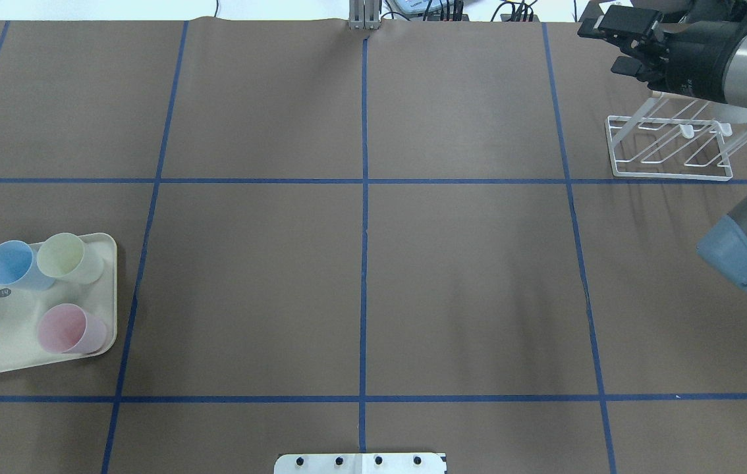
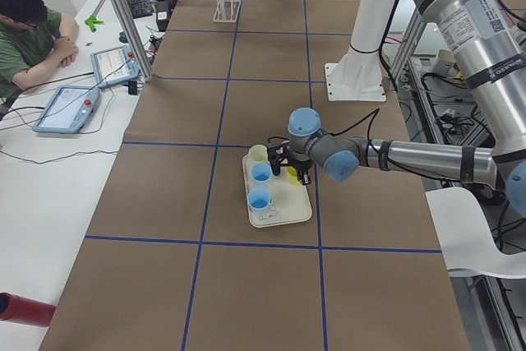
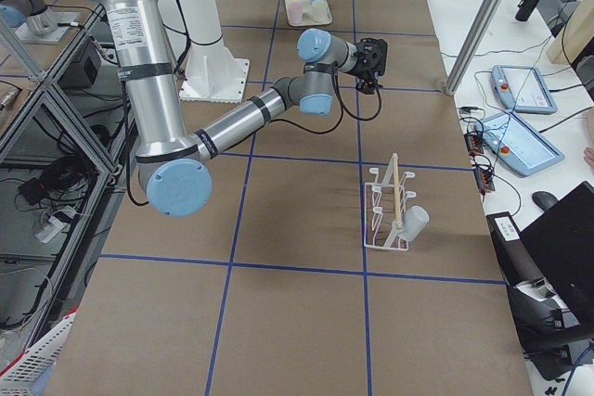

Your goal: Transfer IKEA cup to right arm and place on rack

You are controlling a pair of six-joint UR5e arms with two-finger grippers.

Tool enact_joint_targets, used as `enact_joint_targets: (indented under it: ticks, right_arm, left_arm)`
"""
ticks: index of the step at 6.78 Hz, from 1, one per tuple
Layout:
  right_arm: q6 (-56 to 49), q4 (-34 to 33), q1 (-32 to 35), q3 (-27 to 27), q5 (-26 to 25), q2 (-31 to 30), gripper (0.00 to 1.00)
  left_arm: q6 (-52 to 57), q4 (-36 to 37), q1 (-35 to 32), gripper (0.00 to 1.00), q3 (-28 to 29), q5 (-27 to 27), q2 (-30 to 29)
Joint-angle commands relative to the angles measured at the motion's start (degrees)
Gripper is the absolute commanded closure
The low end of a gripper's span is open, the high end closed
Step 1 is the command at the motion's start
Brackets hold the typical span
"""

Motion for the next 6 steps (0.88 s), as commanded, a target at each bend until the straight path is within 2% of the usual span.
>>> enact_joint_targets:
  ticks: [1,2,3,4,5,6]
  right_arm:
    - [0.1,0.0,-1.4,0.2,-0.1,0.0,0.00]
    - [1.0,0.0,-2.1,0.2,-0.2,0.0,0.00]
    - [1.1,0.1,-2.4,0.1,-0.1,0.0,0.00]
    - [1.1,1.0,-2.8,-0.1,-0.1,0.0,0.00]
    - [1.5,1.3,-3.3,-0.2,-0.1,0.0,0.00]
    - [3.9,1.3,-4.1,0.0,-0.1,0.1,0.00]
  left_arm:
    - [13.0,5.4,-12.3,1.00,-1.4,-2.1,0.8]
    - [14.0,7.1,-16.4,1.00,-2.6,-3.3,0.1]
    - [13.8,7.3,-17.9,1.00,-2.8,-3.5,-4.2]
    - [12.9,11.9,-18.7,1.00,-2.5,-3.5,-11.9]
    - [6.5,16.3,-18.8,1.00,-2.0,-3.2,-21.2]
    - [-4.4,16.0,-18.6,1.00,0.6,-3.0,-29.7]
